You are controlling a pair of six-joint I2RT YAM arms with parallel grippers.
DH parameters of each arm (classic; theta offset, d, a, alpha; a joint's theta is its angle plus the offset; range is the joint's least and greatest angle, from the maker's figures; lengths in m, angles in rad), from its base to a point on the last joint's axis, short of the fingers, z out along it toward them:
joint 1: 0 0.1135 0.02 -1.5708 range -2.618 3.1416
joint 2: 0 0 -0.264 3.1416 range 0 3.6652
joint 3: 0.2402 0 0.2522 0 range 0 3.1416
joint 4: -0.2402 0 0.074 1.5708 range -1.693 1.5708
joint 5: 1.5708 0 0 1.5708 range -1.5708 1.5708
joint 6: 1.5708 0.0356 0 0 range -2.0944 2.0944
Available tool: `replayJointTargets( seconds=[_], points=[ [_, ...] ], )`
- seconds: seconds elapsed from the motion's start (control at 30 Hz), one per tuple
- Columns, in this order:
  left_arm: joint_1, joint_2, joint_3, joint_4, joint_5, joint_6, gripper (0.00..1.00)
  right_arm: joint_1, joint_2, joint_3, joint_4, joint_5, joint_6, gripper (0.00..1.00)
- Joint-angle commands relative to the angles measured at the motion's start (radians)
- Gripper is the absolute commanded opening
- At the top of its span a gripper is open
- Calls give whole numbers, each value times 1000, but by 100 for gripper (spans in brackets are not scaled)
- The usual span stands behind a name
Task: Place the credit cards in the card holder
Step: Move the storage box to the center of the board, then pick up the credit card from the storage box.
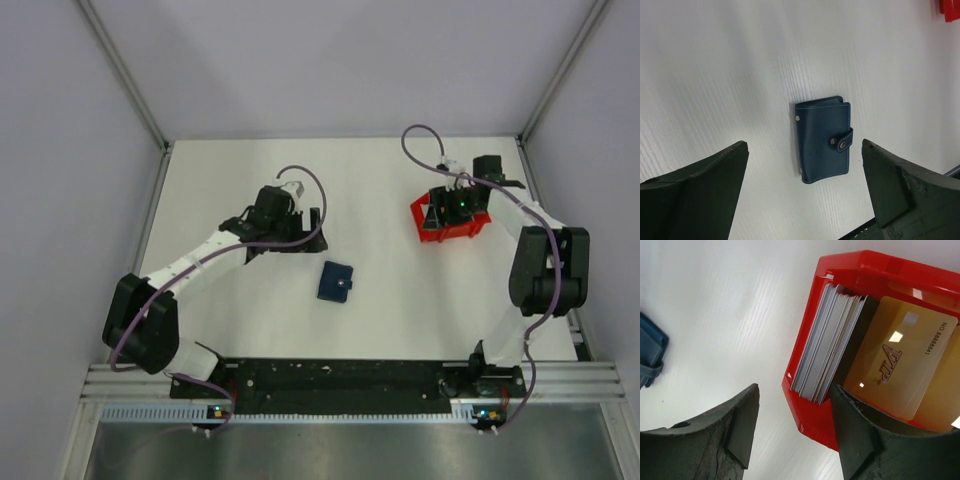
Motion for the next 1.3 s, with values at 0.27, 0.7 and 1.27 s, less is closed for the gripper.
replayJointTargets(
  seconds=[0.27, 0.7, 1.27],
  points=[
    [4, -35, -29, 51, 31, 7, 98, 8, -202, -60, -27, -24, 90, 61],
    [4, -3, 14, 68, 23, -1, 98, 65, -75, -80, 129, 108, 301, 59],
    [7, 30, 37, 48, 18, 15, 98, 92, -12, -79, 141, 110, 298, 65]
  ],
)
